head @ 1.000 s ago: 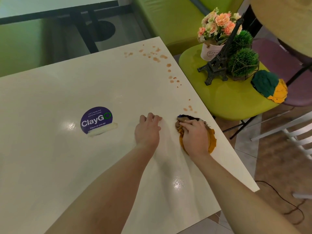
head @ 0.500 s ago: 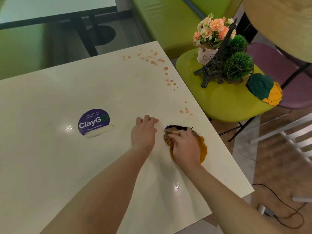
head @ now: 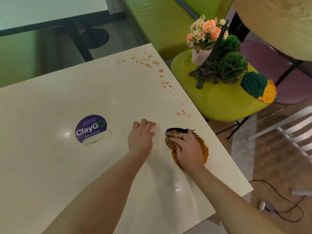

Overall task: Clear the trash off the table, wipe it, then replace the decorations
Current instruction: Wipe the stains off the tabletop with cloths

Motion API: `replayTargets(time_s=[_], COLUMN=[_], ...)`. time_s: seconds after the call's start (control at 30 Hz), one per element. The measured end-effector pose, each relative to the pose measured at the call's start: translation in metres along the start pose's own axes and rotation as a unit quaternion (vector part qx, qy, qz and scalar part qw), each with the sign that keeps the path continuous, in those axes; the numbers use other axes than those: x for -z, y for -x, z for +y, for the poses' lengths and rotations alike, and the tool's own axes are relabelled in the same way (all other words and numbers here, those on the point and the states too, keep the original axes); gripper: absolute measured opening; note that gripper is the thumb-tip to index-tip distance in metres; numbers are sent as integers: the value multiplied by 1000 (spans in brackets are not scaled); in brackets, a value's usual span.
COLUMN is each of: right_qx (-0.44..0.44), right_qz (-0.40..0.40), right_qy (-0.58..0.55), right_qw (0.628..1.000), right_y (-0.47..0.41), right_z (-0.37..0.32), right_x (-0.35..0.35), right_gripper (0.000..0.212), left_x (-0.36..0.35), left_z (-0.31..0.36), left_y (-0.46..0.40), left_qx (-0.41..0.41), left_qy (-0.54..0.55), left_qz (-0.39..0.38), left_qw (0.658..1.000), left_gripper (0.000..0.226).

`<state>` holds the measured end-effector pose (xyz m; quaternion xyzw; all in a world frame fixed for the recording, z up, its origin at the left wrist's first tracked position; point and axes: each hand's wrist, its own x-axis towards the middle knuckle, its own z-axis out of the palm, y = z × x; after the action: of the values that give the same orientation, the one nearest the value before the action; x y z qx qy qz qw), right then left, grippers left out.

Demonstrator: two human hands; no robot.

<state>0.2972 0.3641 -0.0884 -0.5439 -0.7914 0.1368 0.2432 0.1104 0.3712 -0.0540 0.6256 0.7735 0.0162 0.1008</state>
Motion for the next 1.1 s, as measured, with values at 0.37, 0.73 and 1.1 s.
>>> replayTargets(time_s=[0.37,0.73,1.1], right_qx=[-110,-104,20], right_qz=[31,-3,-59], right_qy=[26,9,-30], right_qw=[993,995,998], right_y=[-24,-45,-62], right_z=[19,39,67], right_x=[7,22,30], right_gripper=[26,26,21], left_x=[-3,-3,11], left_z=[-7,-2,20], left_y=[-1,0,-33], left_qx=[-38,-6,231], left_qy=[13,37,155], left_qz=[32,46,36], left_qw=[999,998,960], left_gripper=[32,31,38])
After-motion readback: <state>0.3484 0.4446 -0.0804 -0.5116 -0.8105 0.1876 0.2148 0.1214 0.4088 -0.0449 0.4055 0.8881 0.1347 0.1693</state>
